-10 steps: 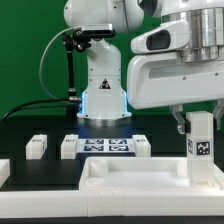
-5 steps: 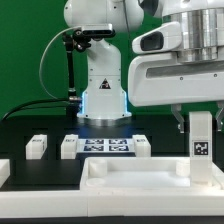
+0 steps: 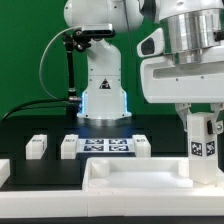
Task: Assemble desk
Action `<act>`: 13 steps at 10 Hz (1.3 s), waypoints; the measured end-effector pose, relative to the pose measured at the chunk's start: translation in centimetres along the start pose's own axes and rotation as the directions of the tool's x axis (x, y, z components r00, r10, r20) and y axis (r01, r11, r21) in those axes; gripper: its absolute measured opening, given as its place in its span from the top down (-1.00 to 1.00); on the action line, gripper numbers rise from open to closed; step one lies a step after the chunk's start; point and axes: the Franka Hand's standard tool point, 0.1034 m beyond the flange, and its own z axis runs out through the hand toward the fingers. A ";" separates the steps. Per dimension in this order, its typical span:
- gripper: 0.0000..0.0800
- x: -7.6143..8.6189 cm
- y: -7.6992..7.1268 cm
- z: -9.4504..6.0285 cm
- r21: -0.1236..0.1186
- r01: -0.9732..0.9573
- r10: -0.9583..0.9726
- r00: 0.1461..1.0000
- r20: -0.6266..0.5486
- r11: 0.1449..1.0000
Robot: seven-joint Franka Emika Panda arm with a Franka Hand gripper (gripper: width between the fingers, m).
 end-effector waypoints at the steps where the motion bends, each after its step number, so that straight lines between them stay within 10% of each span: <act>1: 0.28 0.1 0.0 0.0 0.011 -0.104 0.104 0.995 0.013 0.995; 4: 0.28 0.1 0.1 0.0 0.020 -0.181 0.181 0.983 0.028 0.983; 6: -0.39 -0.5 -0.1 0.1 0.007 0.096 -0.096 0.995 0.005 0.995; 7: -0.39 -1.1 -0.4 0.0 0.001 0.235 -0.235 0.972 -0.002 0.972; 11: -0.62 -2.1 -0.2 -0.1 0.003 0.524 -0.524 0.852 -0.009 0.852; 13: -0.62 -1.7 -0.3 -0.1 -0.024 0.771 -0.772 0.636 -0.017 0.636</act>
Offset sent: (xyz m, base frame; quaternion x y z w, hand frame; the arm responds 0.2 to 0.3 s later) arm 0.0000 0.0000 0.0000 0.0000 0.0000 0.0000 1.0000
